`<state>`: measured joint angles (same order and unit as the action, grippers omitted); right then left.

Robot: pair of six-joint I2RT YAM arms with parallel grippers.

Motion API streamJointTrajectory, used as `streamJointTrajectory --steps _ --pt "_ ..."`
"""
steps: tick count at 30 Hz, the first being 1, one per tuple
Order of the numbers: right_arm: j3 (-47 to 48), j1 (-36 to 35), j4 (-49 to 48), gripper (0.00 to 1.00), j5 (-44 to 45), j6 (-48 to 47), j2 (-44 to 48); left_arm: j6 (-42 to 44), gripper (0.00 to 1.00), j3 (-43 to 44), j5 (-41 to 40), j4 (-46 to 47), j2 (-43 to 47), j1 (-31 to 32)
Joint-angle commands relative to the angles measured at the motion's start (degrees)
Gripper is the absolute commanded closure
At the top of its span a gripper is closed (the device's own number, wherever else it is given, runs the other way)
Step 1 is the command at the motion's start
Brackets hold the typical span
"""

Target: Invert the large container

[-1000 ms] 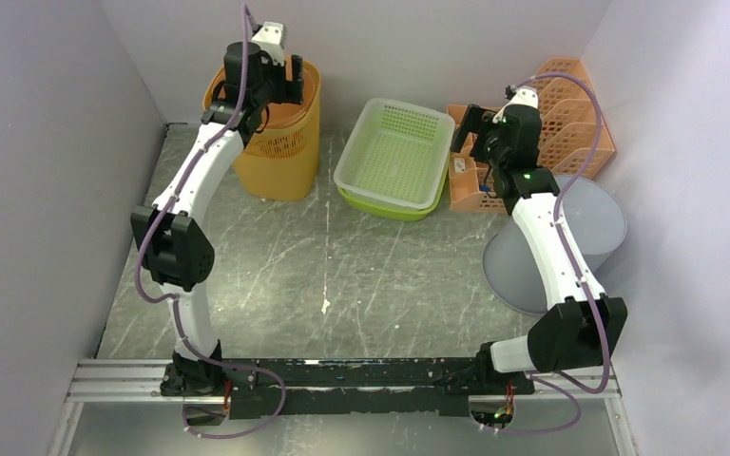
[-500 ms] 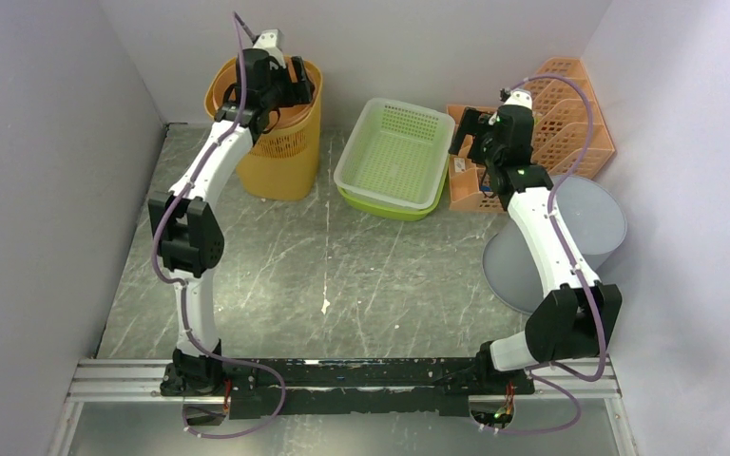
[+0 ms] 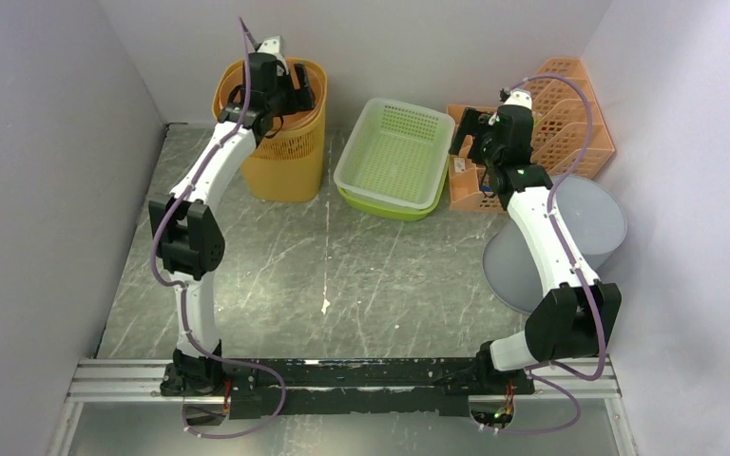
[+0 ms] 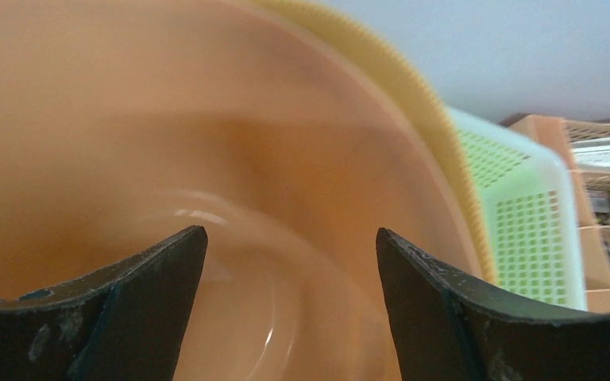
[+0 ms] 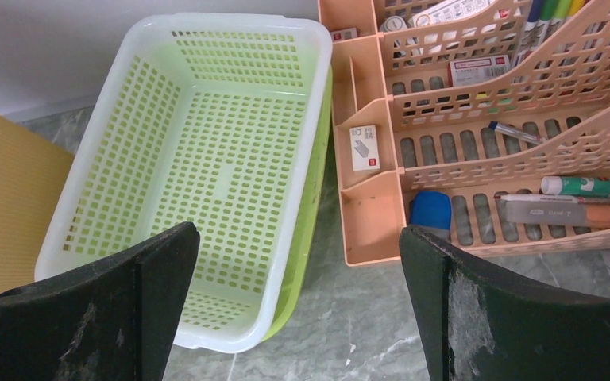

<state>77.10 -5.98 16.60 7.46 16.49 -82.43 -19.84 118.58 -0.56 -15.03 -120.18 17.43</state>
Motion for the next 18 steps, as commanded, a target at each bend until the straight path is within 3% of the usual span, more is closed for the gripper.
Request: streamJointTrajectory --steps 1,6,12,18 --pt "1.2 0.5 -1.0 0.00 -1.3 0.6 -1.2 1.8 0.10 -3.6 -8.7 -11.8 7.9 0.8" --pt "-0.9 0.5 -3.0 0.00 -3.4 2.0 -1.3 8.1 0.06 -2.8 -19.1 -21.8 11.6 0.4" --pt "-2.2 0.5 -3.6 0.00 -3.5 2.0 -1.7 10.7 0.06 -5.1 -16.6 -28.5 14.2 -2.7" --pt "-1.9 0.5 -3.3 0.00 -3.1 1.7 -1.9 13.2 0.05 -1.2 -19.7 -36.0 12.6 -3.7"
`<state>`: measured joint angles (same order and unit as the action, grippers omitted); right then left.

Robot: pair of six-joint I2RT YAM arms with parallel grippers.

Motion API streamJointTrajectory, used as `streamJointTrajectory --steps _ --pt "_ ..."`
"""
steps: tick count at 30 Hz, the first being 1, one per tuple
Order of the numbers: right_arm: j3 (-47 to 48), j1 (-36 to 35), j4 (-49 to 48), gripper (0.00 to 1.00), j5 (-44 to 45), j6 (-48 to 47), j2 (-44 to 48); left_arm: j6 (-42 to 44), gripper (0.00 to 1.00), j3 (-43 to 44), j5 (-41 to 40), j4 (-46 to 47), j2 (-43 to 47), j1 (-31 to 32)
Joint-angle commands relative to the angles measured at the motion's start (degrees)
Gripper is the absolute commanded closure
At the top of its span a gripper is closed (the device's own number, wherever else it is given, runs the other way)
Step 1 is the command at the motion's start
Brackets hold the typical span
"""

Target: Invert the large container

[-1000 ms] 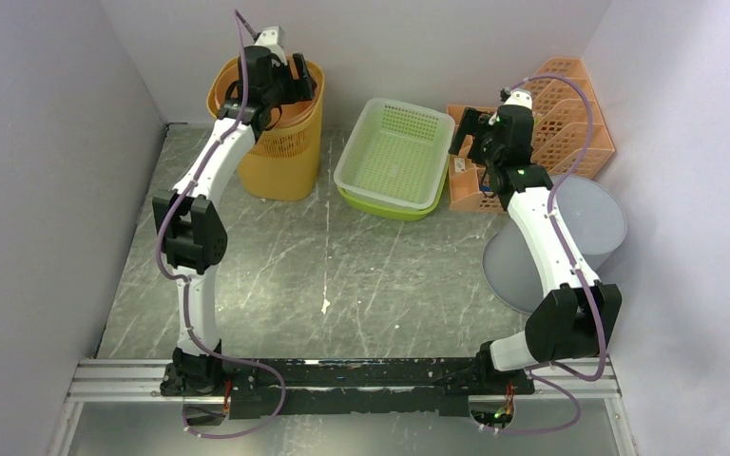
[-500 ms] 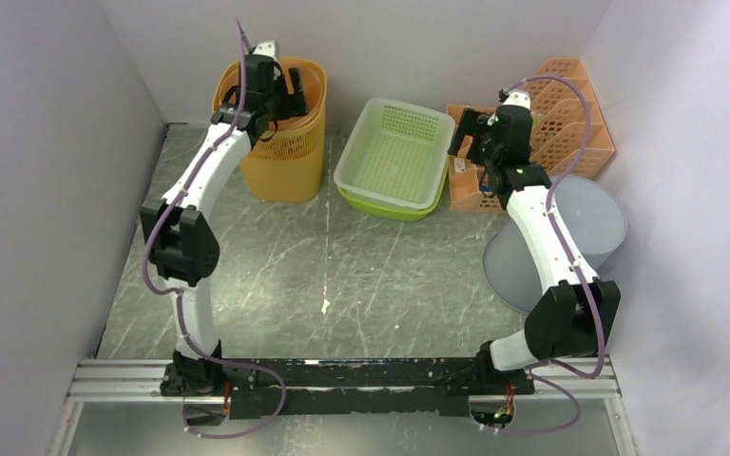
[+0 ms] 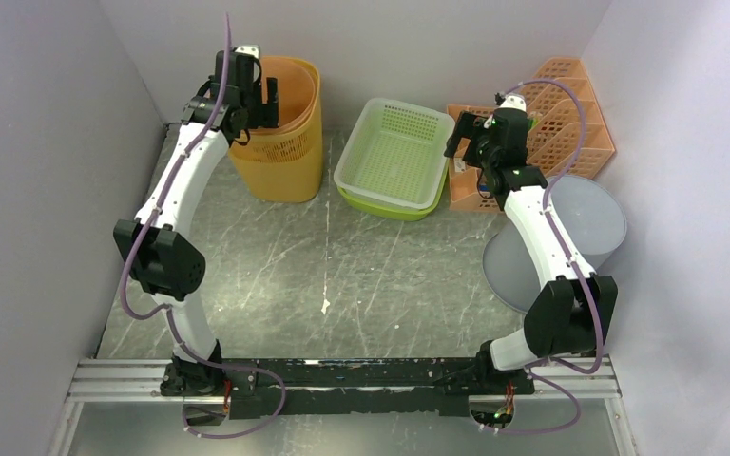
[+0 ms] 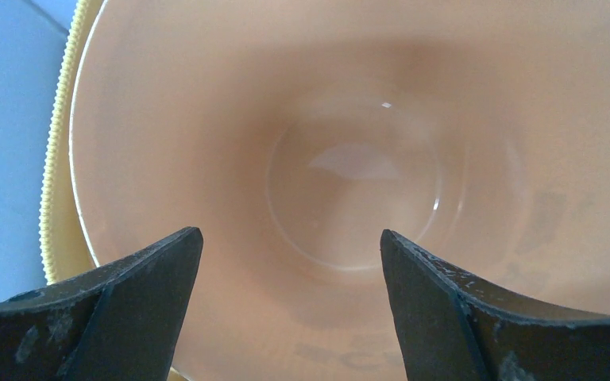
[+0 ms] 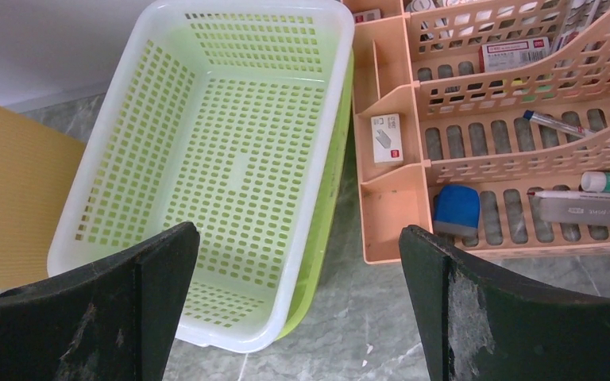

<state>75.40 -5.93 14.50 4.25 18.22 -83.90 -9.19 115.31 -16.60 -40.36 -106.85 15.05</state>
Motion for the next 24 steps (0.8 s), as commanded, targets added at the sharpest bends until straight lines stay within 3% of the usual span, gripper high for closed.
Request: streamJointTrajectory --steps 1,7,13,24 --pt "-0.4 0.4 -1.3 0.00 0.3 0.0 -0.5 2.9 0.05 2.9 -4.1 -12.0 -1.0 -1.3" --pt "-0.6 0.5 -1.3 0.00 0.2 0.0 -1.2 4.5 0.05 2.8 -7.5 -14.1 0.1 -1.5" --pt "-1.4 0.5 -1.5 0.00 0.3 0.1 -0.6 6.0 0.04 1.5 -4.8 -7.5 3.0 -1.5" --pt "-1.2 0.4 -0.9 0.00 0.9 0.1 -0.3 5.4 0.00 6.2 13.5 6.1 4.8 -1.4"
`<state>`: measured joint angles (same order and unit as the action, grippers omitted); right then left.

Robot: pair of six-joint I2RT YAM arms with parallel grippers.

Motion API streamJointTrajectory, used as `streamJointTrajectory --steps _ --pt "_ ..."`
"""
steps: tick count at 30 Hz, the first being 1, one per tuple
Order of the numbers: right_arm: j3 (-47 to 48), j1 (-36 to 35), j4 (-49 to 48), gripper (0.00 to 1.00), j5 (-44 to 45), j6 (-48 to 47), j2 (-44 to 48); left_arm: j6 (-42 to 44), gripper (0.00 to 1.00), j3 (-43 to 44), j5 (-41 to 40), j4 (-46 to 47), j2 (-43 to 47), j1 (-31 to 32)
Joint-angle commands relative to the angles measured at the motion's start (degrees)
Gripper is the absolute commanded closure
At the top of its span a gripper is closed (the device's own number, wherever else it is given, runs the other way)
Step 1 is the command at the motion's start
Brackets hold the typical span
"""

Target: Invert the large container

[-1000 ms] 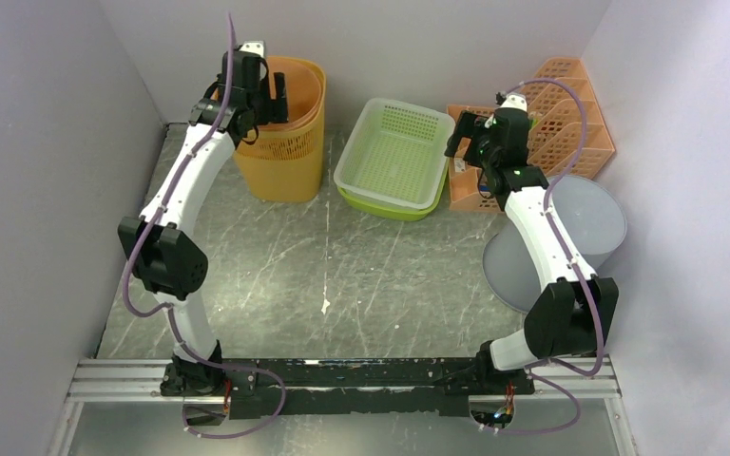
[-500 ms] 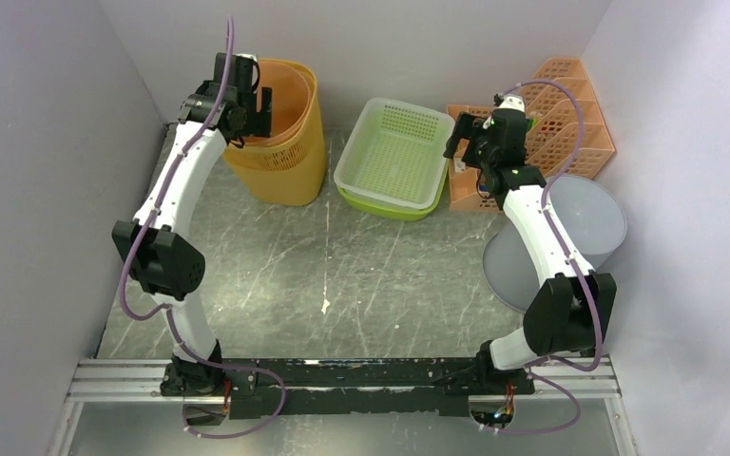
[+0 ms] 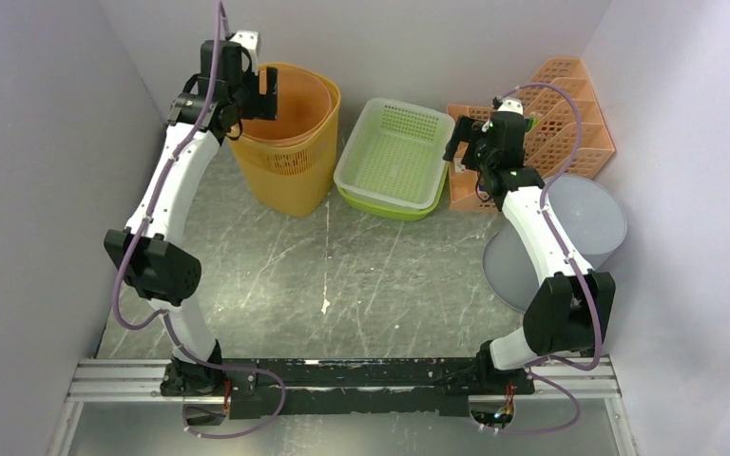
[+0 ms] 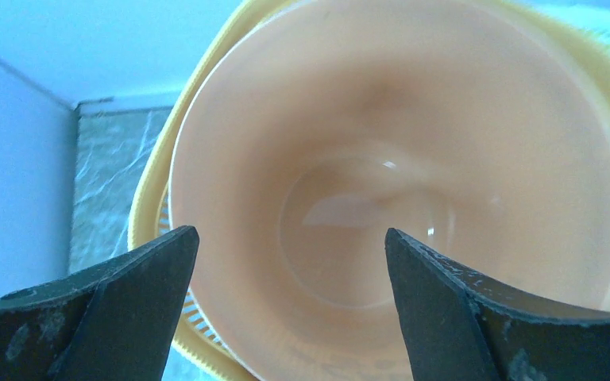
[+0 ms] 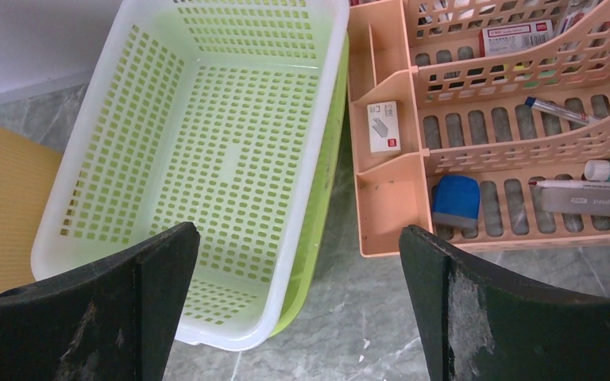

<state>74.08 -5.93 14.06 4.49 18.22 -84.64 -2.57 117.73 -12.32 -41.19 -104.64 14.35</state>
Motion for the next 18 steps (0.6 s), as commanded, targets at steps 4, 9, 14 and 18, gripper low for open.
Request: streamJointTrajectory --steps 4,9,14,18 --pt "0.7 0.5 -0.3 0.00 0.5 0.4 0.4 -6.2 0.00 12.5 14.3 5.9 -2.5 1.2" --pt "2.2 0.4 0.1 0.00 0.6 0.6 0.1 -7.9 0.00 23.1 8.3 2.4 -11.8 8.4" --pt "3.5 0.4 0.9 0.00 1.6 -0.1 -0.2 -11.9 0.00 17.8 7.7 7.2 -13.5 11.1" --pt "4.2 0.5 1.5 0.00 2.5 -1.0 -0.1 -12.3 0.00 17.7 5.5 8.7 -15.5 12.9"
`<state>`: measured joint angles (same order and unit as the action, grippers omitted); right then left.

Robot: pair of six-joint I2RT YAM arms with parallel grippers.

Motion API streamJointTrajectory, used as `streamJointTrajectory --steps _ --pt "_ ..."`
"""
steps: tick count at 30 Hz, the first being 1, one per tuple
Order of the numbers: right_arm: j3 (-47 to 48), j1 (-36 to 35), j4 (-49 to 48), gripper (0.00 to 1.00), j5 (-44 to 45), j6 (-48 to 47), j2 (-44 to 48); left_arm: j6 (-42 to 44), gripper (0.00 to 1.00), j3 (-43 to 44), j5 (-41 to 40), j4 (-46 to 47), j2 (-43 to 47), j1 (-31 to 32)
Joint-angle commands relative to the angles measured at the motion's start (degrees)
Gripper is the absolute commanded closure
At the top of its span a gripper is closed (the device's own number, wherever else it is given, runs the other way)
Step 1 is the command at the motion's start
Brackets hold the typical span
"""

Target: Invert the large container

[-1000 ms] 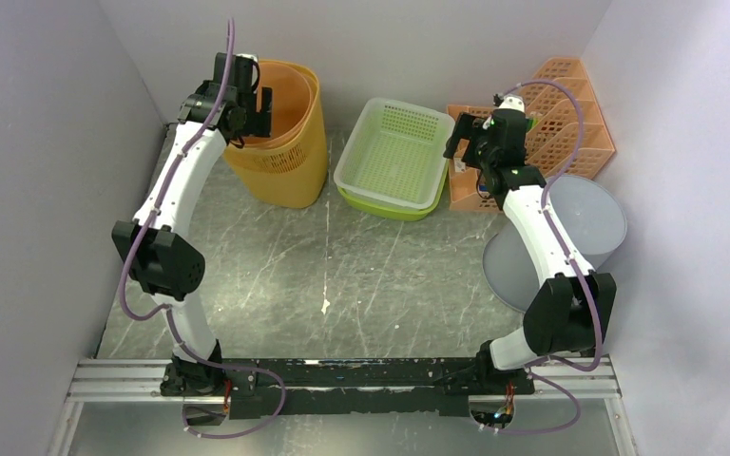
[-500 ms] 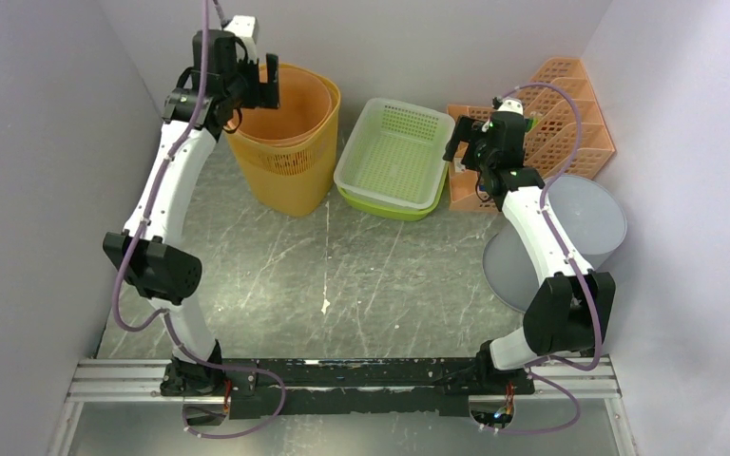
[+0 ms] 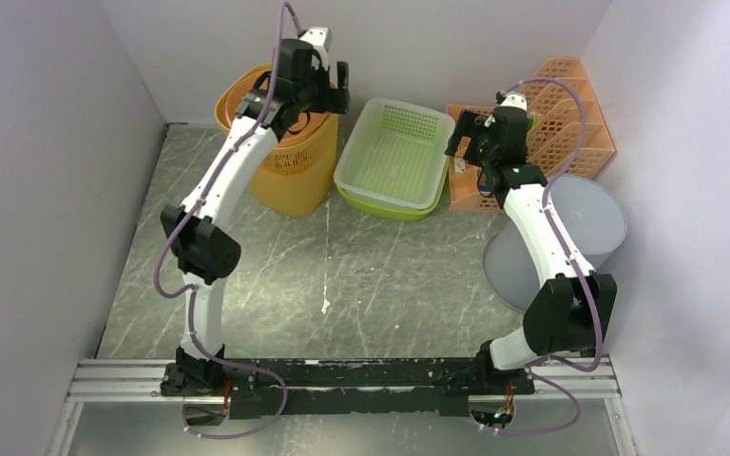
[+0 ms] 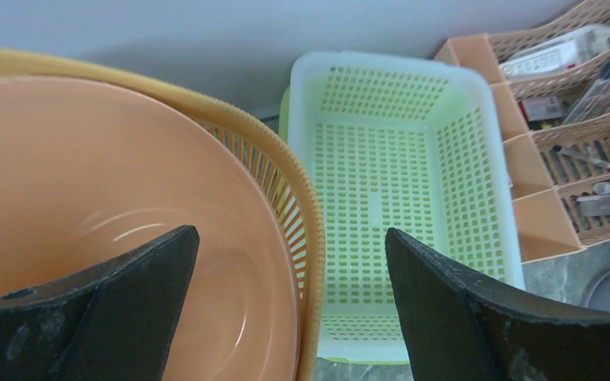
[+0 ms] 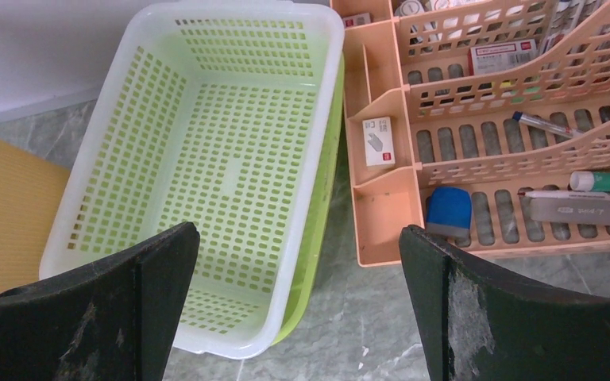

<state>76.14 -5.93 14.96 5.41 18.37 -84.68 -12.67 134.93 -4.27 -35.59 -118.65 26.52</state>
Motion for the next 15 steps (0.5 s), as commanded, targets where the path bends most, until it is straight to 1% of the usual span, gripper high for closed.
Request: streamJointTrajectory --steps 1,4,6,11,15 --pt "2.1 0.6 0.7 0.00 1.7 -1.4 0.2 -2.3 0.00 1.1 -2.9 3.0 -2.0 1.0" --pt "1.7 0.5 0.7 0.00 2.3 -1.8 0.4 -2.4 0.00 1.0 -4.6 3.9 -2.3 1.6" --pt "1.5 0.7 0.7 0.00 2.3 -1.8 0.3 -2.5 0.00 -1.1 -5.7 5.1 -1.5 1.8" --pt "2.1 0.7 0.6 0.00 1.9 -1.7 0.1 -3.1 0.00 -3.7 -5.8 6.6 0.6 1.8" --pt "2.3 0.7 0.6 0.00 1.6 -1.6 -0.1 -4.1 0.00 -6.7 -6.0 9.5 2.9 1.8"
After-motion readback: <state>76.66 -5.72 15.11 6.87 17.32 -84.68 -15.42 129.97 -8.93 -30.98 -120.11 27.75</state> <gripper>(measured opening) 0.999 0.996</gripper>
